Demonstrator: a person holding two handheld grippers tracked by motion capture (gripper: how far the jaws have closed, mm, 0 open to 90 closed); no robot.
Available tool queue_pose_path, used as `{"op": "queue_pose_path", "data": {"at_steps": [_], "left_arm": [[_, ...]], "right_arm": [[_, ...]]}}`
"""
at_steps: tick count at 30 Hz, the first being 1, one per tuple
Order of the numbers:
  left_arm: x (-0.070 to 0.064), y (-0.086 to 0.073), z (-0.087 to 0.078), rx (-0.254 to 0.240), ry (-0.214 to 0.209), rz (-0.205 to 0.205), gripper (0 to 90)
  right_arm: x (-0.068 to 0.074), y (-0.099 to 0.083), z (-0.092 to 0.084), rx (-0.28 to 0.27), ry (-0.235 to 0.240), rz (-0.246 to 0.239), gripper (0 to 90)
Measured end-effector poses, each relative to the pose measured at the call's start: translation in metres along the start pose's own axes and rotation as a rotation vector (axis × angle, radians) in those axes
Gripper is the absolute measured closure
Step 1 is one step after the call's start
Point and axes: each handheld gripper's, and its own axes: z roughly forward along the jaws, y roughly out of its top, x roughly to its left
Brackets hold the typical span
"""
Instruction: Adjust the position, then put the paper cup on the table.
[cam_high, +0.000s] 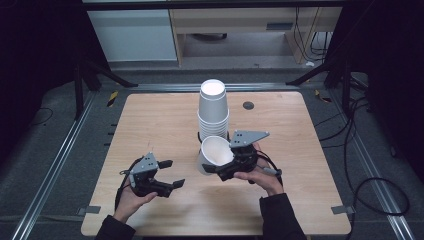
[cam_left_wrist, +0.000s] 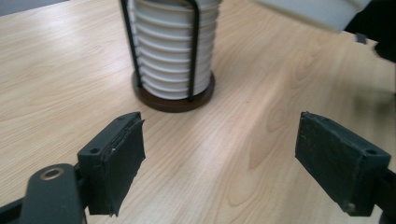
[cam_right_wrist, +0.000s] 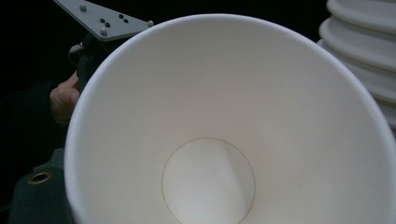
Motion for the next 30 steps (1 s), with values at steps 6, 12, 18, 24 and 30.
{"op": "queue_pose_path", "data": {"at_steps": [6, 12, 18, 24, 30], "left_arm": [[0.004, -0.002, 0.000, 0.009, 0.034, -0.020, 15.3], [0.005, -0.003, 0.001, 0.022, 0.061, -0.043, 15.4], [0.008, -0.005, 0.003, 0.030, 0.090, -0.068, 15.1], [0.009, -0.007, 0.007, 0.057, 0.101, -0.075, 14.7], [0.007, -0.007, 0.009, 0.064, 0.103, -0.068, 14.7]], "right_arm": [[-0.006, -0.002, -0.020, 0.000, -0.092, 0.011, 14.0], [-0.011, -0.013, -0.043, 0.007, -0.194, 0.024, 13.9], [-0.019, -0.032, -0.070, 0.031, -0.320, 0.056, 13.9], [-0.024, -0.047, -0.086, 0.041, -0.395, 0.094, 13.8], [-0.028, -0.058, -0.097, 0.030, -0.444, 0.113, 13.8]]}}
